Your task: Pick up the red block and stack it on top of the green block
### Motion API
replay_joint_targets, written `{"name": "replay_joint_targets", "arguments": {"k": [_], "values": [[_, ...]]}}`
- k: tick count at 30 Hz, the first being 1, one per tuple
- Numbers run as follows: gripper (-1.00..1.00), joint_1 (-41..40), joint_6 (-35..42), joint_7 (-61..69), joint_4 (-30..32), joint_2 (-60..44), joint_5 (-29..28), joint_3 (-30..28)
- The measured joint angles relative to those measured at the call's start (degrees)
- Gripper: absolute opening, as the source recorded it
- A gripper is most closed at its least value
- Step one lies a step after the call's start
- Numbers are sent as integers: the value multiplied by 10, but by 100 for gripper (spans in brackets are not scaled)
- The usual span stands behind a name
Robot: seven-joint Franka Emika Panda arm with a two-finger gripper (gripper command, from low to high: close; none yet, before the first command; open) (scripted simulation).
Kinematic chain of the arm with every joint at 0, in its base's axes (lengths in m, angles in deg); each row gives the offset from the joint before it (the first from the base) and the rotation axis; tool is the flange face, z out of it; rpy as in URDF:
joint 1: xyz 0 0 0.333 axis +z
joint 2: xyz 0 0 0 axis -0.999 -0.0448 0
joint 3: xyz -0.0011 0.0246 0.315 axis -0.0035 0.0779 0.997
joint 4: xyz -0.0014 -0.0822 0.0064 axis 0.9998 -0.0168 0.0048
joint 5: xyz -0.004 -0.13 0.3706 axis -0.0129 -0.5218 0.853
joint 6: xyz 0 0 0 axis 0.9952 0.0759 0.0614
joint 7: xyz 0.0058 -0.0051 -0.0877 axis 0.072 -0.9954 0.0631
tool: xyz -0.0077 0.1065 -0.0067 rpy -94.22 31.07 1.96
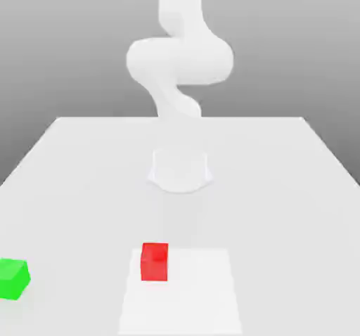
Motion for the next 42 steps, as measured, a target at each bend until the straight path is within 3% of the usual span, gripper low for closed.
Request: {"name": "replay_joint_targets", "arguments": {"k": [18, 25, 26, 33, 42], "values": [[0, -21, -252, 61, 261, -386, -3, -46], [0, -38, -373, 92, 253, -532, 36, -21], [-100, -41, -383, 94, 252, -543, 38, -18], [-100, -42, -381, 92, 252, -541, 36, -17], [-100, -24, -251, 108, 253, -412, 11, -51]]}}
